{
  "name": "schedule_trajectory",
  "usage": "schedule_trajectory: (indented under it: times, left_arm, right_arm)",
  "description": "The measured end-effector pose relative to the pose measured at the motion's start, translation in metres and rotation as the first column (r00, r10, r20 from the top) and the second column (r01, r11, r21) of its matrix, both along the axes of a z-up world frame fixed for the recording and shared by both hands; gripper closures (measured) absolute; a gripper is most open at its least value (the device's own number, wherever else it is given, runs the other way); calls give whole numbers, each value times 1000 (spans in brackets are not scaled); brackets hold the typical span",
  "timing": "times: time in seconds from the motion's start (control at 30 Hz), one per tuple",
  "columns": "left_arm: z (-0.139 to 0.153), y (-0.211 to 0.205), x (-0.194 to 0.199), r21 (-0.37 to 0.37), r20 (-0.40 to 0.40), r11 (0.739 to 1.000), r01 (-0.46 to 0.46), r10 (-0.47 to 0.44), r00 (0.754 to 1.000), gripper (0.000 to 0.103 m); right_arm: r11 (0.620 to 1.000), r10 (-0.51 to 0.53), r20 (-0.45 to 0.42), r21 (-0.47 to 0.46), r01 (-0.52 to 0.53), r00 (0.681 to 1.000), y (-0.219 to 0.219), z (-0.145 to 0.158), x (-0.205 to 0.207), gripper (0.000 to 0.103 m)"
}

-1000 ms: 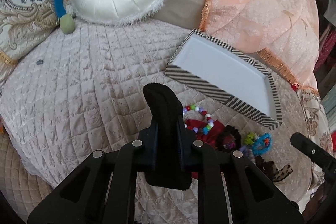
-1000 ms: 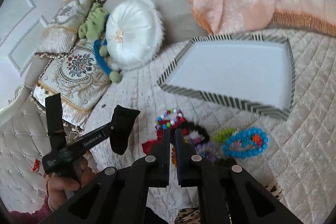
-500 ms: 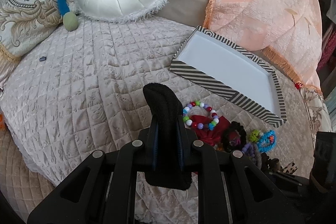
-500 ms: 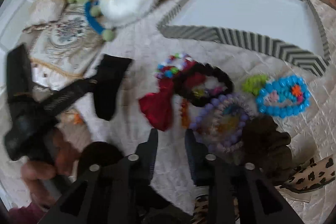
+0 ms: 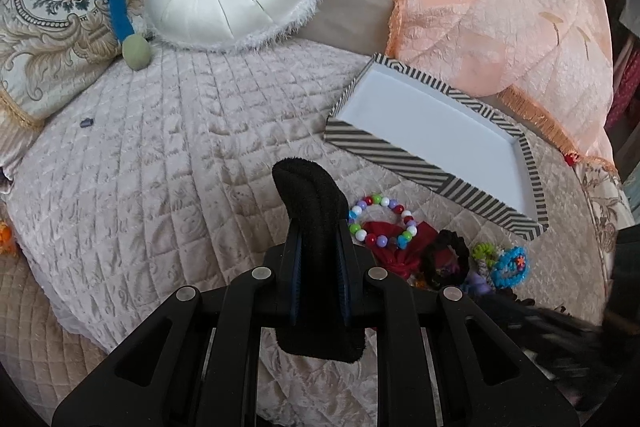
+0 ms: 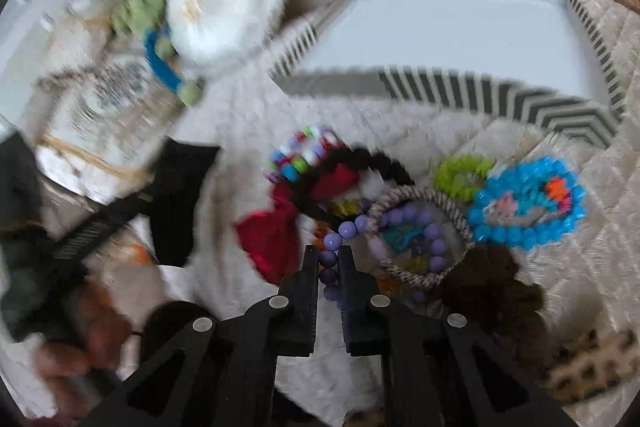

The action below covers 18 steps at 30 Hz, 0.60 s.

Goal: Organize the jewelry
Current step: 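Carry the black clip and purple bracelet toward the striped white tray with both grippers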

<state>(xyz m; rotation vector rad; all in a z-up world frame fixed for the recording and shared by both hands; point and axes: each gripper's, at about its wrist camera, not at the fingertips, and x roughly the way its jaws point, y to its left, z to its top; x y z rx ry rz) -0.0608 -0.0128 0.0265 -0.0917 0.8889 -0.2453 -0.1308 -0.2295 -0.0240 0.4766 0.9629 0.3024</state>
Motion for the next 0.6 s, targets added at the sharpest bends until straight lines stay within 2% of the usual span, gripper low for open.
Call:
schedule_trajectory:
  times: [0.13, 0.27, 0.43, 0.6]
  left_arm:
    - [6, -1, -3, -12, 7, 1000, 8, -8, 1000, 89]
    - [16, -2, -5, -44, 3, 998, 32, -32, 999, 89]
    - [29, -3, -6, -72, 11, 996, 60, -59, 998, 89]
    - [38, -6, 1, -106, -1, 990, 96, -97, 995, 89]
  right_arm:
    - [998, 1, 106, 56, -7, 994, -18, 41, -20, 94]
    - [997, -6, 177, 83, -9, 984, -26, 72, -30, 94]
    - [995, -22, 231, 99, -1, 973, -28, 94, -37, 94]
    - [994, -57, 242, 100, 34, 969, -42, 98, -35, 94]
